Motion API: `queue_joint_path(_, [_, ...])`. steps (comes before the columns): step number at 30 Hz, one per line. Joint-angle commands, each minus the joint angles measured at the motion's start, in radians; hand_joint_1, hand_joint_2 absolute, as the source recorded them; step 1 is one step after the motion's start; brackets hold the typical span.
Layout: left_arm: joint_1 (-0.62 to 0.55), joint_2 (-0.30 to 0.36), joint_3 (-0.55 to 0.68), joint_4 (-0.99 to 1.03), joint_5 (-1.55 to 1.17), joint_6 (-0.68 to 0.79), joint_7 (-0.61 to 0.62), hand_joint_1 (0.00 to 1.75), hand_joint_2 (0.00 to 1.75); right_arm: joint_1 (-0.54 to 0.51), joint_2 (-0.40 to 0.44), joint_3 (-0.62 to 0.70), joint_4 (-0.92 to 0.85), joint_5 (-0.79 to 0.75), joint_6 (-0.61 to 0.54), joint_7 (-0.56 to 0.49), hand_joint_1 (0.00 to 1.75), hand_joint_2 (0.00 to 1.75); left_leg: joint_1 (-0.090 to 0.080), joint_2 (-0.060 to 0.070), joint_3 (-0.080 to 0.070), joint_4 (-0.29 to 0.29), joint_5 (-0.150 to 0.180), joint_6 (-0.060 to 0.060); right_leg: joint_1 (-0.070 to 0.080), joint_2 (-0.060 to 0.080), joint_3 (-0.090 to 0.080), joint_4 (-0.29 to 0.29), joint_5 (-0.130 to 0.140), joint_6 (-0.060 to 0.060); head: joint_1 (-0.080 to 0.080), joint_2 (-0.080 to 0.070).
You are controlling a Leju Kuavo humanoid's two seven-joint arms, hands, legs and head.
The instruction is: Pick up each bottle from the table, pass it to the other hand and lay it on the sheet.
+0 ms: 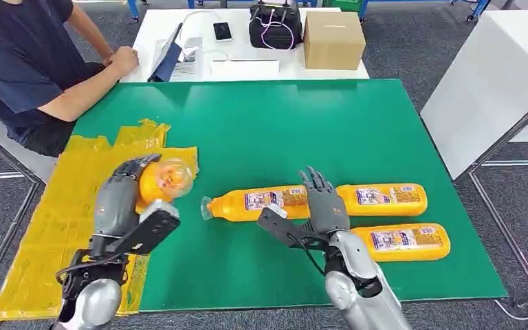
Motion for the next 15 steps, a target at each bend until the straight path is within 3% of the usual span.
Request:
queue_joint_path(1, [-0.100, -0.025, -0.063, 0.322, -0.081, -0.079, 0.086, 1.75, 1.75, -0.086, 0.013, -0.004, 0.186, 0.005, 0.053, 0.004, 0.00, 1.75, 0.000, -0.001, 0.004, -0.003, 0.002, -0.001, 0.000, -0.001, 0.005, -0.003, 0.001, -0.001, 0.000, 0.000])
queue_joint_path(4, [-0.121, -0.022, -0.054, 0.346, -0.105, -0.100, 0.121, 1.75, 1.75, -0.141, 0.017, 0.038, 0.205, 0.048, 0.048, 0.003, 0.00, 1.75, 0.000, 0.000, 0.003, -0.002, 0.001, -0.001, 0.000, 0.000, 0.003, -0.001, 0.001, 0.000, 0.000, 0.000])
queue_joint_path(15, [-0.129, -0.017, -0.049, 0.325, -0.099, -0.140, 0.144, 1.75, 1.75, -0.162, 0.023, 0.038, 0.196, 0.047, 0.081, 0.019, 0.00, 1.75, 0.000, 0.000, 0.001, 0.000, 0.000, -0.001, 0.000, 0.000, 0.002, 0.000, 0.000, 0.001, 0.000, 0.000])
